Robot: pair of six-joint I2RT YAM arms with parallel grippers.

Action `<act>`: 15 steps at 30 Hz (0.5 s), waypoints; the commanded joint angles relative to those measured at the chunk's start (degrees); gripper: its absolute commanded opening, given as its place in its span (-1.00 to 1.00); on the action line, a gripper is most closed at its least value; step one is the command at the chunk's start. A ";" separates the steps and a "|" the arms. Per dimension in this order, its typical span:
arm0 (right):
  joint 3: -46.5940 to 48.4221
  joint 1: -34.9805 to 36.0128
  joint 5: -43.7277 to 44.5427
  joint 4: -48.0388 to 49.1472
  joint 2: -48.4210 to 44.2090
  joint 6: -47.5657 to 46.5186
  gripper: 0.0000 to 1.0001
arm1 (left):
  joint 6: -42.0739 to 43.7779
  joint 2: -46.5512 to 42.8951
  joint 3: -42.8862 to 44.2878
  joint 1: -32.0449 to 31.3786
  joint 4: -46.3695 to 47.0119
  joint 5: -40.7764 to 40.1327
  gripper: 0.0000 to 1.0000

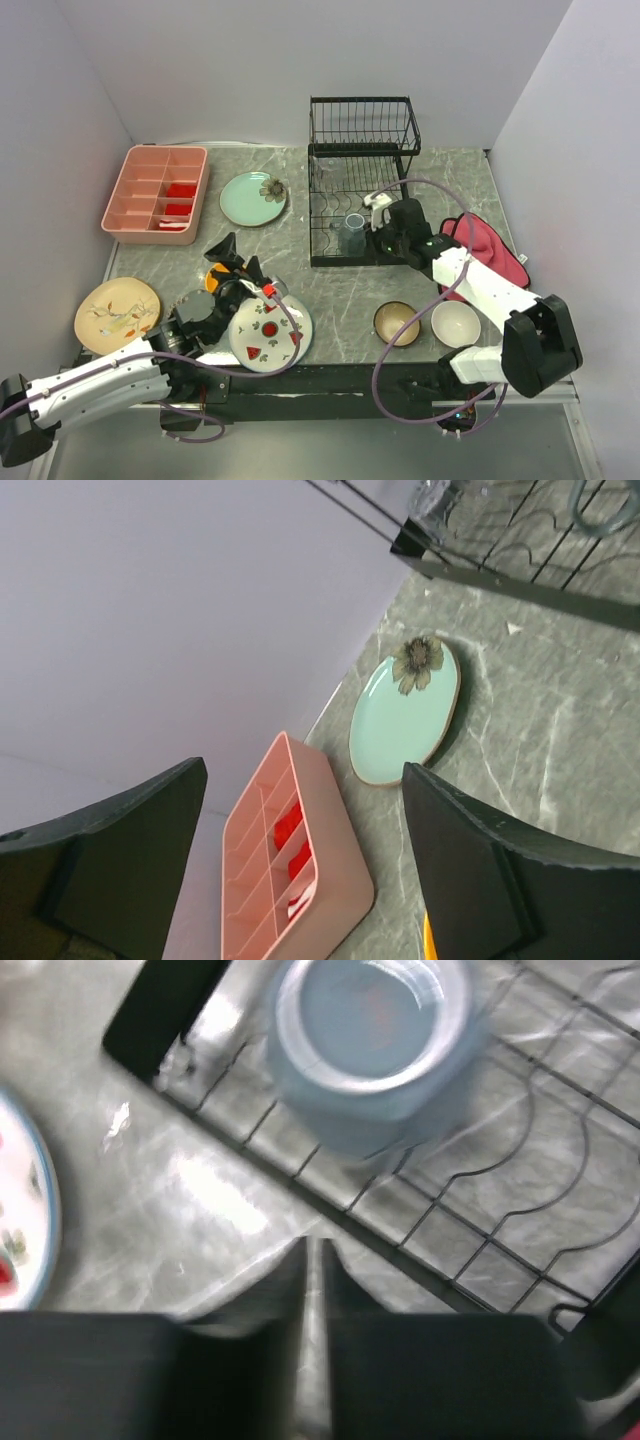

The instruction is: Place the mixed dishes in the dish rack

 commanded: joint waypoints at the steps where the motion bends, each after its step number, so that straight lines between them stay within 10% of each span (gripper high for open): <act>1: 4.34 0.89 -5.21 -5.52 1.43 -4.36 -1.00 | -2.31 -1.31 -0.95 3.34 1.52 0.76 0.76; 8: 11.90 1.16 -3.35 -1.04 10.65 -10.15 -1.00 | -22.09 -0.17 9.42 9.77 -24.41 2.33 0.87; 15: 18.85 0.98 0.58 1.34 20.07 -9.46 -1.00 | -22.11 1.85 10.22 11.34 -22.23 2.51 0.88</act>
